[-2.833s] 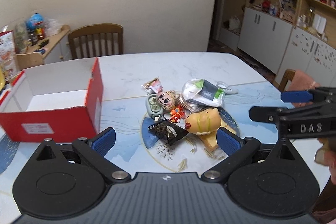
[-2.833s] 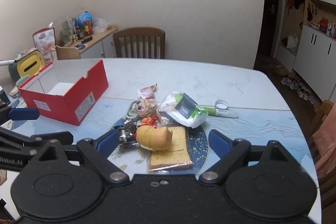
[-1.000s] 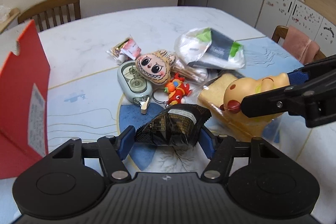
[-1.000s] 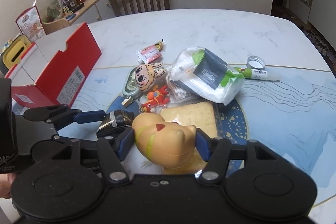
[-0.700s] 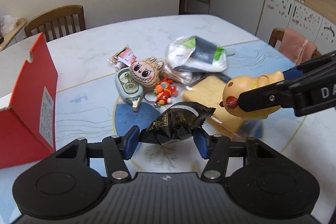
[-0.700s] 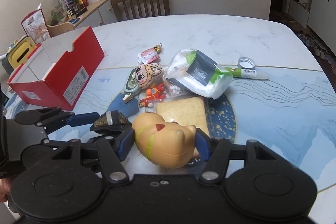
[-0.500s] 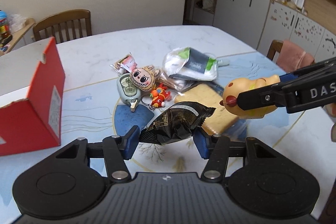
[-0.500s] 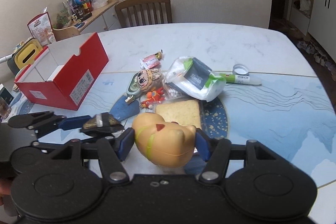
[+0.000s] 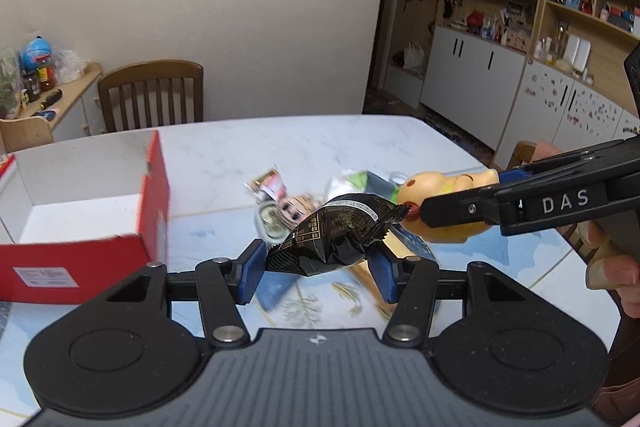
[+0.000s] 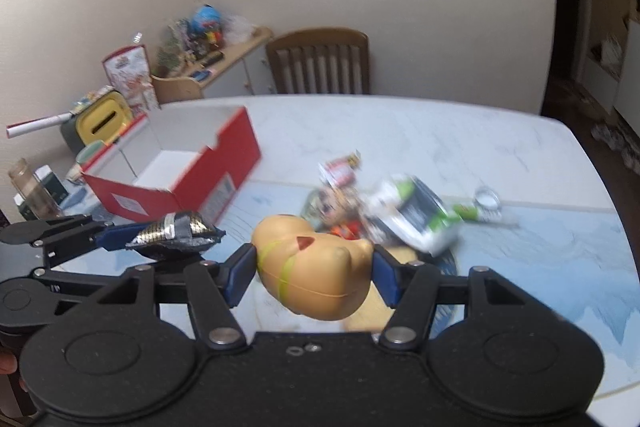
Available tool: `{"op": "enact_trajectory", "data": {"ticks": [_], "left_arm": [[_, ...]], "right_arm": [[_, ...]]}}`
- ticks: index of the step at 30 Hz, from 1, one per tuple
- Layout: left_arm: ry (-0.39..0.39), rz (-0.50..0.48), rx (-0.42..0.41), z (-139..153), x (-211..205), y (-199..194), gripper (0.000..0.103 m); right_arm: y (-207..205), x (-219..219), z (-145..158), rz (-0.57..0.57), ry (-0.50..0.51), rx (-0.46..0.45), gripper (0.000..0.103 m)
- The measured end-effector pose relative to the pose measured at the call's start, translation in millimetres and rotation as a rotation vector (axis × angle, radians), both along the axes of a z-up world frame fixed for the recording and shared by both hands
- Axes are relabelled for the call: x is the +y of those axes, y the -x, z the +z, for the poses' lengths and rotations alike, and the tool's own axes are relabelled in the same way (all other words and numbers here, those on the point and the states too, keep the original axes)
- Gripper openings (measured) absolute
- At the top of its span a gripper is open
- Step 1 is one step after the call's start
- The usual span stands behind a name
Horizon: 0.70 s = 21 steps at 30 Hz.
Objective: Organize objects
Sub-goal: 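Carry the packet and yellow toy into the red shoebox with both tools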
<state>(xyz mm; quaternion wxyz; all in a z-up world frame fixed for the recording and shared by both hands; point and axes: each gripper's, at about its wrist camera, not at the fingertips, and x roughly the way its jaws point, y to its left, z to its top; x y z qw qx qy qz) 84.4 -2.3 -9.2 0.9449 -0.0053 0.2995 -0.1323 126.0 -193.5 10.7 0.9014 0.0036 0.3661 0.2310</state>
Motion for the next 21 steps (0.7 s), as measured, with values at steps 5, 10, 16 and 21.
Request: {"op": "enact_trajectory", "data": {"ticks": [5, 10, 16, 21], "left_arm": [[0.007, 0.024, -0.011, 11.8, 40.4, -5.3, 0.054], [-0.014, 0.056, -0.007, 16.6, 92.4, -16.6, 0.054], [-0.030, 0.069, 0.011, 17.5, 153.3, -33.5, 0.054], [-0.046, 0.063, 0.029, 15.0, 198.0, -53.9, 0.054]], "right_arm": [[-8.4, 38.7, 13.3, 0.045, 0.001, -0.032, 0.061], [-21.7, 89.1, 16.2, 0.084, 0.000, -0.034, 0.061], [-34.3, 154.1, 14.4, 0.118, 0.032, -0.053, 0.061], [-49.1, 201.8, 12.4, 0.132, 0.058, -0.071, 0.061]]}}
